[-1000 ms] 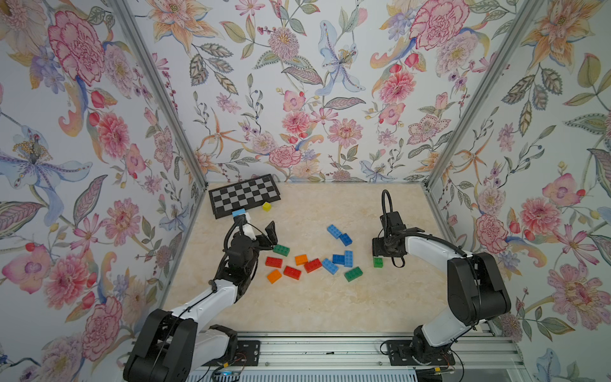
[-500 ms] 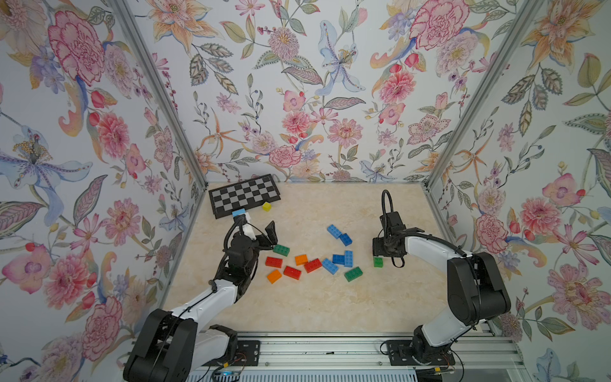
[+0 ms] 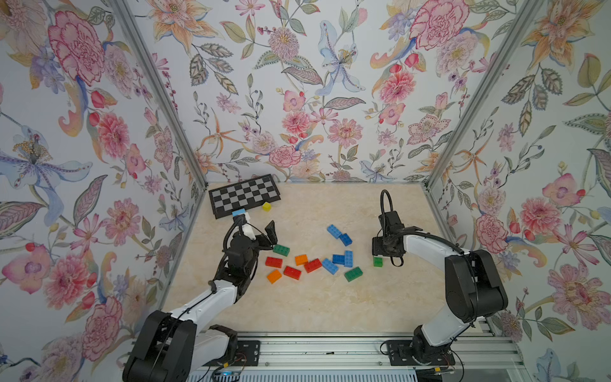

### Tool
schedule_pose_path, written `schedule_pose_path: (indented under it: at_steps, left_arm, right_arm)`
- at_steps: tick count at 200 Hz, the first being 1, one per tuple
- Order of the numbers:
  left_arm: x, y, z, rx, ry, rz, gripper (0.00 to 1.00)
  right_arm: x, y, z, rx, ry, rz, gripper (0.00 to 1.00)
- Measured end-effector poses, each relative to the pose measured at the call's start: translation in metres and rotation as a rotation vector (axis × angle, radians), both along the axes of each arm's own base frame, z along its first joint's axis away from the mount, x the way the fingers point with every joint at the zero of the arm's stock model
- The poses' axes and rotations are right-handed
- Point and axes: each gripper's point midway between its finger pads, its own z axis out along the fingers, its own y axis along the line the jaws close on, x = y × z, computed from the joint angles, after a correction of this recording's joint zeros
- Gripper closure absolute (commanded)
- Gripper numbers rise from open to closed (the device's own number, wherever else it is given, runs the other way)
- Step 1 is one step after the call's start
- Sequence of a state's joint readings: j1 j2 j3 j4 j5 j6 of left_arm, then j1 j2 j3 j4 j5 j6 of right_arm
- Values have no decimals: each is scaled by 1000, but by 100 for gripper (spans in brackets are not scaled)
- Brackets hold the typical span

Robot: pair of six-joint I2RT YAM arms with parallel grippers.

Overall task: Assemble a rectangle with lego
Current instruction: Assemble the lego brick with the lego brick.

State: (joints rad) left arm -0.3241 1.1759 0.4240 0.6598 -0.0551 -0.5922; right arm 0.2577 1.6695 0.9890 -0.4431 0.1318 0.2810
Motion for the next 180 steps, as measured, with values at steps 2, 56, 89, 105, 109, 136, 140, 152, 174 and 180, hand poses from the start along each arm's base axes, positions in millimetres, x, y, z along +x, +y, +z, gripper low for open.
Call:
schedule_pose_path:
  at_steps: [2, 56, 89, 105, 109, 136, 140, 152, 174, 180]
  left_arm:
    - [0, 0, 0, 0, 0, 0, 1]
    - [0, 0, 2, -2, -5, 0, 1]
    - [-1, 1, 3, -3, -11, 1, 1]
    - [-3, 2, 5, -5, -19, 3, 1]
    - [-3, 2, 6, -6, -20, 4, 1]
    - [-4, 2, 9, -9, -31, 3, 1]
    - [-5, 2, 10, -10, -32, 3, 1]
    - [-5, 2, 13, -13, -40, 3, 1]
    - [-7, 3, 20, -19, -59, 3, 1]
    - [-8, 3, 22, -20, -63, 3, 1]
  right_arm:
    - [0, 0, 0, 0, 0, 0, 85]
    - [11, 2, -4, 0, 33, -4, 88]
    - [11, 3, -2, 2, 41, -3, 87]
    - [12, 3, 0, 2, 45, -3, 83]
    - [12, 3, 1, 2, 46, -3, 81]
    - [11, 4, 2, 4, 48, -4, 62]
    - [11, 4, 2, 4, 49, -4, 58]
    - [10, 4, 3, 4, 53, -5, 46]
    - [3, 7, 4, 4, 74, 0, 20]
    - [-1, 8, 4, 3, 85, 2, 3]
